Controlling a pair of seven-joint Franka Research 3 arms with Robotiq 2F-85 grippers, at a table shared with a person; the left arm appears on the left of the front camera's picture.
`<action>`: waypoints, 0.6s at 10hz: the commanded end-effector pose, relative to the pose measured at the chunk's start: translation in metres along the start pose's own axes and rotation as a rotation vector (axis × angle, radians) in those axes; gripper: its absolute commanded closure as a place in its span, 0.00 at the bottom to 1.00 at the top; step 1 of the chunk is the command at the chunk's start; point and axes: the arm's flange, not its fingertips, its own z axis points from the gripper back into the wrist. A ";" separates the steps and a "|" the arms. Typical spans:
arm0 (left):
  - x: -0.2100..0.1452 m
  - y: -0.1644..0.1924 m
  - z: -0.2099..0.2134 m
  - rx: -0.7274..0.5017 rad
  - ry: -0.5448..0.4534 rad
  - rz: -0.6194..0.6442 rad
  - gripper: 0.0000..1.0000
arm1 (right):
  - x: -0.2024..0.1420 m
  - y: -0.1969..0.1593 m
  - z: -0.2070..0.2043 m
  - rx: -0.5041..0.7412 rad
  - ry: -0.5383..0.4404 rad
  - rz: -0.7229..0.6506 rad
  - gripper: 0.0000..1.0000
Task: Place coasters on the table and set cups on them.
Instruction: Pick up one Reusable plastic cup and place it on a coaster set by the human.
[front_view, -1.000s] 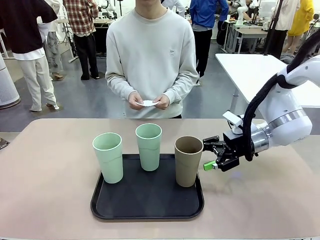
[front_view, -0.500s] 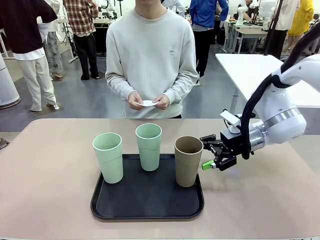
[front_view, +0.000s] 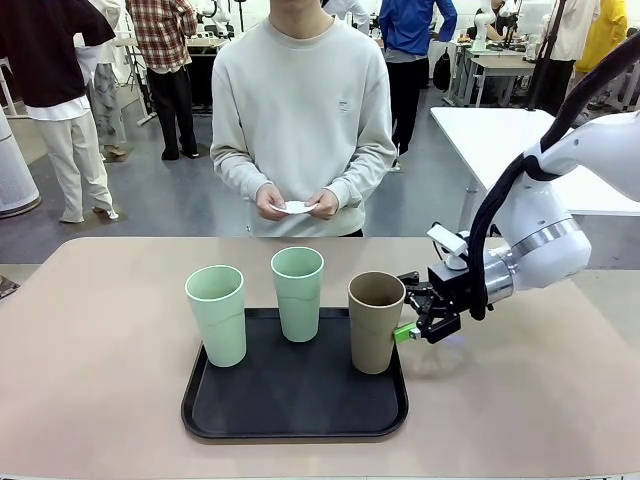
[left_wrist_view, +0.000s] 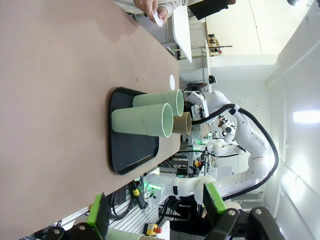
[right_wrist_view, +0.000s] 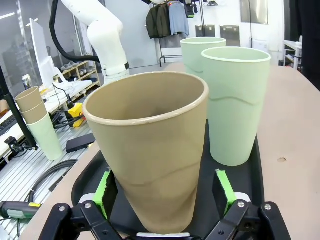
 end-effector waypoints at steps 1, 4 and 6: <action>-0.001 0.000 0.002 -0.008 -0.007 -0.003 0.00 | 0.000 -0.006 -0.004 0.000 0.001 -0.002 0.00; -0.001 0.000 0.002 -0.008 -0.007 -0.003 0.00 | -0.001 -0.010 -0.010 0.001 0.023 -0.018 0.00; -0.001 0.000 0.002 -0.008 -0.007 -0.003 0.00 | -0.002 -0.010 -0.015 0.012 0.027 -0.023 0.00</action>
